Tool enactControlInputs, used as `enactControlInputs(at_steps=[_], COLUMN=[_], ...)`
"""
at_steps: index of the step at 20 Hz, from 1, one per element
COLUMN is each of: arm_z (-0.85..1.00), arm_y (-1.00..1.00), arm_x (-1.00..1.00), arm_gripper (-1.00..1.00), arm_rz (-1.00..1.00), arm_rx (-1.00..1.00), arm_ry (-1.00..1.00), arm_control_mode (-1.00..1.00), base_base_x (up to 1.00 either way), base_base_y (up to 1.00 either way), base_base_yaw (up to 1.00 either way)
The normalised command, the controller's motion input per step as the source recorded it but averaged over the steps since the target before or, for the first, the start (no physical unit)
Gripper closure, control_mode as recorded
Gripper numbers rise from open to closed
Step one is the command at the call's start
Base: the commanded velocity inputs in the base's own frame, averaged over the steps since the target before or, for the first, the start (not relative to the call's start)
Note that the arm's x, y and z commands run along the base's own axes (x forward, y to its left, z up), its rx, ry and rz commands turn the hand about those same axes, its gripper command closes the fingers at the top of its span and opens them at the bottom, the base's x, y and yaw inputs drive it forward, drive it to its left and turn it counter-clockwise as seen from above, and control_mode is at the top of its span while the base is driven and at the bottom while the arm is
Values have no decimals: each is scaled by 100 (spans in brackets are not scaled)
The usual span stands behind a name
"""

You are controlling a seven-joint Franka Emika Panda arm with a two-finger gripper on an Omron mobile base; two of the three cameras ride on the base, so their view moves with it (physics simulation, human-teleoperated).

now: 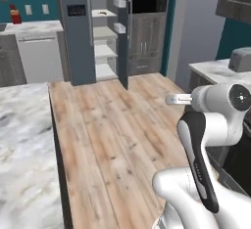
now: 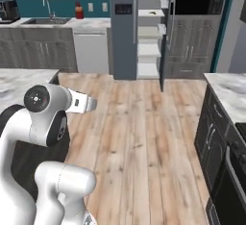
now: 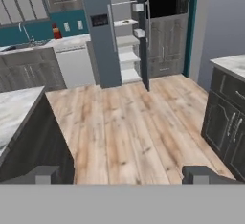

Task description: Retrieve the mango and banana from the fridge and place them into the bowl on the dining table.

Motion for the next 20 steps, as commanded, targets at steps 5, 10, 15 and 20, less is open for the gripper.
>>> enactControlInputs(at_steps=[5, 10, 15, 20], arm_z=[0, 0, 0, 0], arm_y=[0, 0, 0, 0], arm_x=[0, 0, 0, 0], arm_gripper=[-100, -100, -100, -100], arm_rz=[0, 0, 0, 0], arm_rx=[0, 0, 0, 0], arm_ry=[0, 0, 0, 0], arm_control_mode=[100, 100, 100, 100], base_base_x=[100, 100, 100, 100], base_base_y=[-3, -36, -44, -6], base_base_yaw=[0, -11, -17, -15])
